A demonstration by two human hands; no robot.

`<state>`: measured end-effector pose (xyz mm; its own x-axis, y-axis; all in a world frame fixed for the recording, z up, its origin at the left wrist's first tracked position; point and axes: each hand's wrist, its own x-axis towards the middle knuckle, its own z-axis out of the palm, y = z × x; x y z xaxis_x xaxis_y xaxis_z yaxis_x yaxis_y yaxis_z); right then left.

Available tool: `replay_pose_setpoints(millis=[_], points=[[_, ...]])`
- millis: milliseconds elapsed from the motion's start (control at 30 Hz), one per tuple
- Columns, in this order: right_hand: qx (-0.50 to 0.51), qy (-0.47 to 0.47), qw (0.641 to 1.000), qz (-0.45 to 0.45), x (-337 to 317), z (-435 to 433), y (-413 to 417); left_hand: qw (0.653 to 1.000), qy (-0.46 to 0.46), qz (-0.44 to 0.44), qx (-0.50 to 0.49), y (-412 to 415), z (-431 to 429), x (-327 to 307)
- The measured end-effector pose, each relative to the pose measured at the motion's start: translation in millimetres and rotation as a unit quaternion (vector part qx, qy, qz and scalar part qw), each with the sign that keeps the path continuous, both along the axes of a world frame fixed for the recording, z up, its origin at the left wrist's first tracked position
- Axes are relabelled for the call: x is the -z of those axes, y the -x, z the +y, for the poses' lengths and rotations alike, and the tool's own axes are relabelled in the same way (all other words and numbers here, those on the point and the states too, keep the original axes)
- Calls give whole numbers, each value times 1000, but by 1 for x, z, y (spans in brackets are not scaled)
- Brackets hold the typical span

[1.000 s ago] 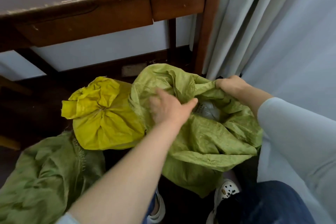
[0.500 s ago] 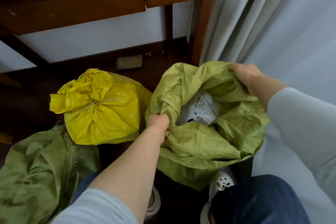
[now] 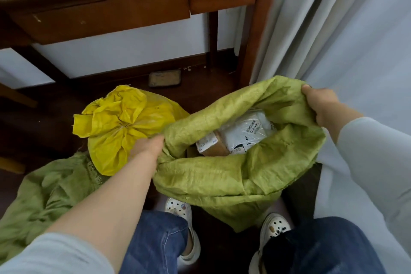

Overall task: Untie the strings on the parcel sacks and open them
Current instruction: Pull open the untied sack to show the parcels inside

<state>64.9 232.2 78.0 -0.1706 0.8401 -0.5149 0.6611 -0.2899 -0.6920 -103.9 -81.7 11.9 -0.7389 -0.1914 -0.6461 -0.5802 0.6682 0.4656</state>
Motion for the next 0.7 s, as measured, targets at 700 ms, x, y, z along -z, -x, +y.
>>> replay_pose_setpoints(millis=[700], points=[[-137, 98, 986, -17, 21, 13, 1, 890, -157, 63, 423, -25, 140, 2]])
